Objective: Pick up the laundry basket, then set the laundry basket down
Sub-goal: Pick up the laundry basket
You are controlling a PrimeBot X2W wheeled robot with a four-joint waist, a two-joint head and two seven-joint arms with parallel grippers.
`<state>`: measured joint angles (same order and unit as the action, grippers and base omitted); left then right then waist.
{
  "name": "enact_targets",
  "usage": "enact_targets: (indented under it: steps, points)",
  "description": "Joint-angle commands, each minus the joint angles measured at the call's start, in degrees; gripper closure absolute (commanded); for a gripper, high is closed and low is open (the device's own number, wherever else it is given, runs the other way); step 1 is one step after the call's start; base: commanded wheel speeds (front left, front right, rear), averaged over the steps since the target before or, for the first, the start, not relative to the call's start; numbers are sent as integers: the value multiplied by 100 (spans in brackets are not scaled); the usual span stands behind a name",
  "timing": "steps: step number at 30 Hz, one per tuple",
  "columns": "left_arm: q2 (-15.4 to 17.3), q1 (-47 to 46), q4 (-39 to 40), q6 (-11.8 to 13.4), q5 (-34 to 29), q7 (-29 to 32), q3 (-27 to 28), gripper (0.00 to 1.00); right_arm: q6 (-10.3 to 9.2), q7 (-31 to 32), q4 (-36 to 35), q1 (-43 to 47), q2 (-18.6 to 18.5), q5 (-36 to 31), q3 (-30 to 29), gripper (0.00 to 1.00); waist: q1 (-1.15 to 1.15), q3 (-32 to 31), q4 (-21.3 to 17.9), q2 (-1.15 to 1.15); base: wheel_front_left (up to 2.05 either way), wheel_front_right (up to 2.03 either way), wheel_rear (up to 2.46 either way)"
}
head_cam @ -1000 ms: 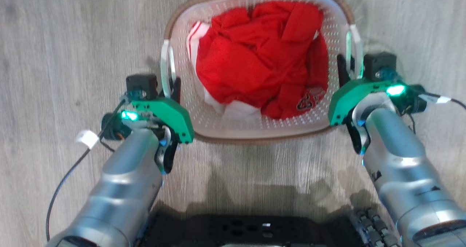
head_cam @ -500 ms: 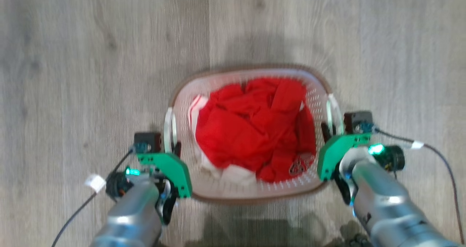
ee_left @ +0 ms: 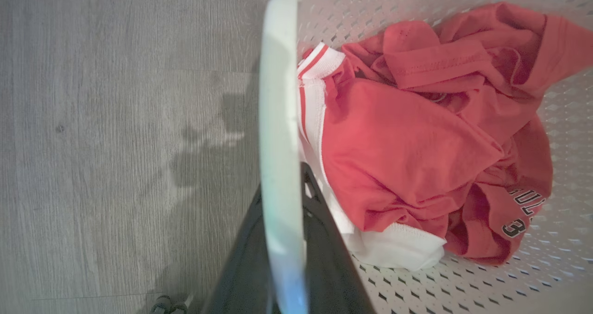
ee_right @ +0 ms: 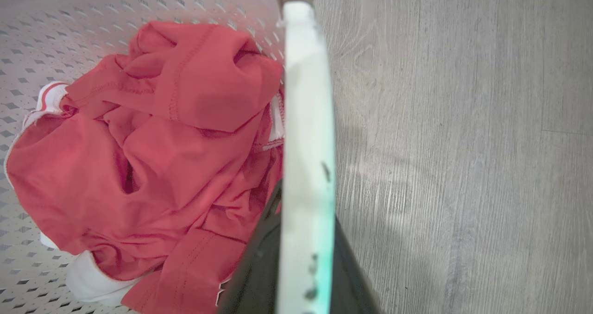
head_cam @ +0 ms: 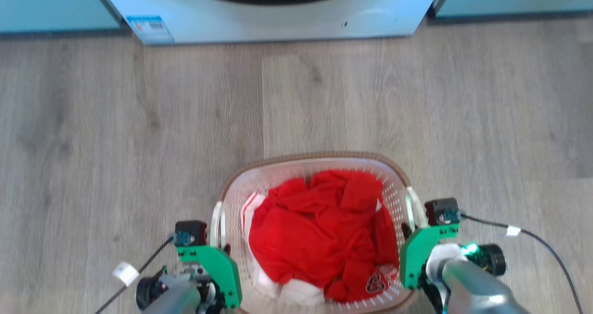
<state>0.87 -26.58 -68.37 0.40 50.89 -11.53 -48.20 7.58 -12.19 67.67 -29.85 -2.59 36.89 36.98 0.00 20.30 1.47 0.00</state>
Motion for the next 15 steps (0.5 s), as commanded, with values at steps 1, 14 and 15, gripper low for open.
enact_targets:
  steps: [1, 14, 15]
  points:
    - [200, 44, -51, -15, 43, 1, 78, 100, -9, -7, -23, 180, -29, 42, 150, 100, 0, -236, -45, 0, 0, 0, 0]
    - [200, 448, -299, -179, 318, 180, -209, 100, -9, 245, 31, 597, -29, 623, 834, 100, 0, -1251, -147, 0, 0, 0, 0]
    - [200, 462, -317, -191, 334, 182, -220, 100, -9, 252, 33, 610, -29, 657, 873, 100, 0, -1310, -153, 0, 0, 0, 0]
